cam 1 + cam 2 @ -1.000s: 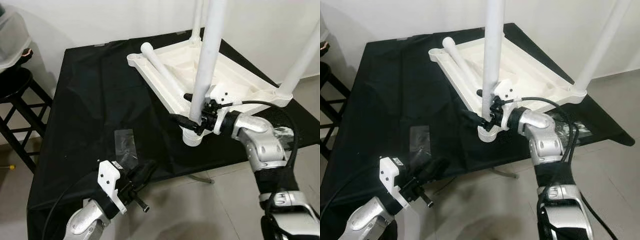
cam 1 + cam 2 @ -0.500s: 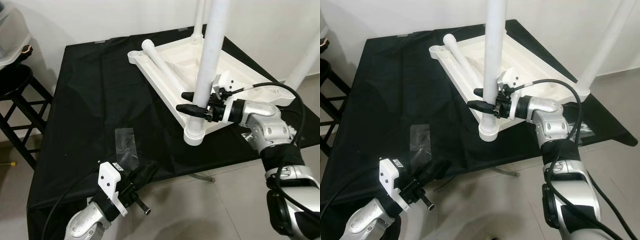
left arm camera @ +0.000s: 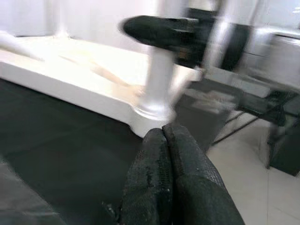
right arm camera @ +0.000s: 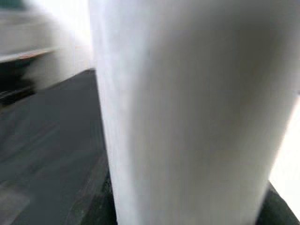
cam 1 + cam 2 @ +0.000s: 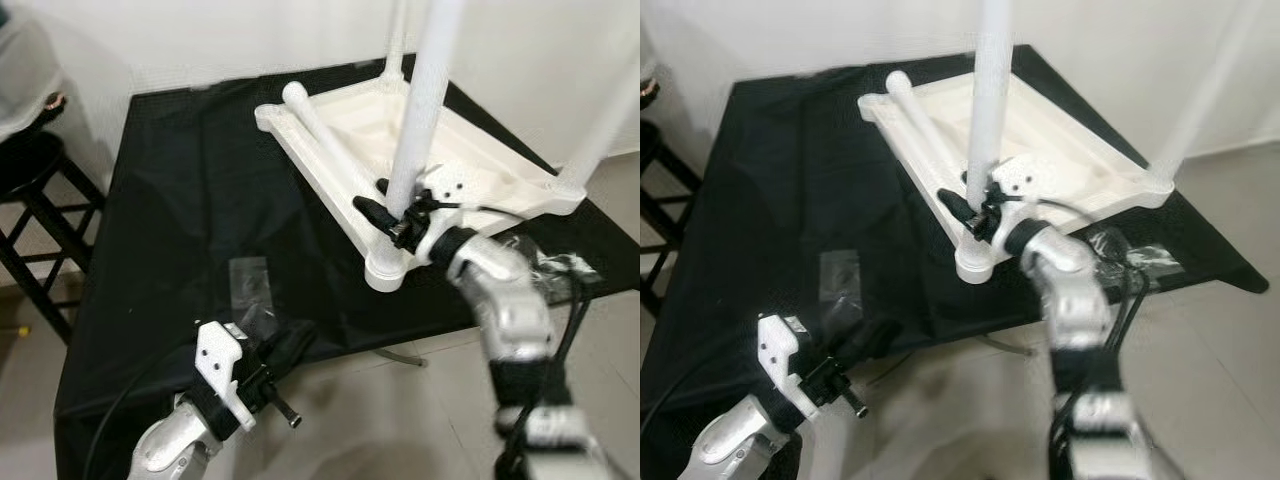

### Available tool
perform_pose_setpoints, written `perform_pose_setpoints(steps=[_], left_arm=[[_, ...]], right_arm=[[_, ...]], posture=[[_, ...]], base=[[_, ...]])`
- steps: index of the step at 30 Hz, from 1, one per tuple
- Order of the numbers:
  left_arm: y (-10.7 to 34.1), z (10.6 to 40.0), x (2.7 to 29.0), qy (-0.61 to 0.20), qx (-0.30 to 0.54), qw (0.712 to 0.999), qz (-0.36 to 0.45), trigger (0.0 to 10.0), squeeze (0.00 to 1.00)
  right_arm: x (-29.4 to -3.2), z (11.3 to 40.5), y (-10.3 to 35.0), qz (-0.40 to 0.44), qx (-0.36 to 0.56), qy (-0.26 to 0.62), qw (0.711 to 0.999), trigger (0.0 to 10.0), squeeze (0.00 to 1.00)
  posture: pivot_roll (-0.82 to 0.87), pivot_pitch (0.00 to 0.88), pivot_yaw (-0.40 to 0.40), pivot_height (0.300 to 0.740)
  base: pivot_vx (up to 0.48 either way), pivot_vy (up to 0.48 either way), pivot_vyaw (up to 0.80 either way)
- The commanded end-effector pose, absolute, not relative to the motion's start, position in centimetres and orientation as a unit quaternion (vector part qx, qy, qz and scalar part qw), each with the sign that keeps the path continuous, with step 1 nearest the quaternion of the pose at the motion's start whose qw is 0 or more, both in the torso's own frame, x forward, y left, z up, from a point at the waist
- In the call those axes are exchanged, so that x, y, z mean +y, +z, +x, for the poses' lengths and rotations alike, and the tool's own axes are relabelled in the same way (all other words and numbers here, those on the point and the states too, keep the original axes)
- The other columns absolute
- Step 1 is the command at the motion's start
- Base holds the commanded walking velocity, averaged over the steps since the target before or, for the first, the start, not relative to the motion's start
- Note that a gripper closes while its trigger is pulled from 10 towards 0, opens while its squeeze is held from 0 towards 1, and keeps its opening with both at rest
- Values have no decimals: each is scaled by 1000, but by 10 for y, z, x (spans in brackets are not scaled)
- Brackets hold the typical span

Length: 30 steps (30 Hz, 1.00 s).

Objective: Building children table

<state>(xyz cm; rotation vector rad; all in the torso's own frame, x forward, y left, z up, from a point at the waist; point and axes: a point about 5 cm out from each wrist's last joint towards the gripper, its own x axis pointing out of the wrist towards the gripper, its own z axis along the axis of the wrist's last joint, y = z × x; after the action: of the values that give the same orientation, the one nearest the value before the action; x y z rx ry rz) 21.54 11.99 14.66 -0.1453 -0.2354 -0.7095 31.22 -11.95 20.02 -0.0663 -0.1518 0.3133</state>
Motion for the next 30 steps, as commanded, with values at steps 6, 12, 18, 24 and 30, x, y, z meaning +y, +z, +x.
perform_pose_setpoints(steps=[6,12,18,24,30], left_arm=[[143,219,119,-352,-105,927,-71,10000,0],[143,218,121,-341,-109,931,-72,10000,0],[142,218,119,-346,-108,929,-73,10000,0],[142,217,117,-342,-110,930,-71,10000,0],[142,215,116,-336,-112,933,-70,10000,0]], right_arm=[[-115,311,151,-64,50,144,986,0,0],[-104,308,154,-52,55,161,984,10000,0],[-92,309,185,9,14,266,964,10000,1000],[-113,317,222,-117,-38,468,875,10000,0],[-127,327,228,-138,-31,498,856,10000,0]], posture=[[-29,223,32,740],[-25,220,28,740],[-26,211,28,740],[-9,210,7,740],[8,215,0,740]], base=[[0,0,0],[0,0,0],[0,0,0],[0,0,0],[0,0,0]])
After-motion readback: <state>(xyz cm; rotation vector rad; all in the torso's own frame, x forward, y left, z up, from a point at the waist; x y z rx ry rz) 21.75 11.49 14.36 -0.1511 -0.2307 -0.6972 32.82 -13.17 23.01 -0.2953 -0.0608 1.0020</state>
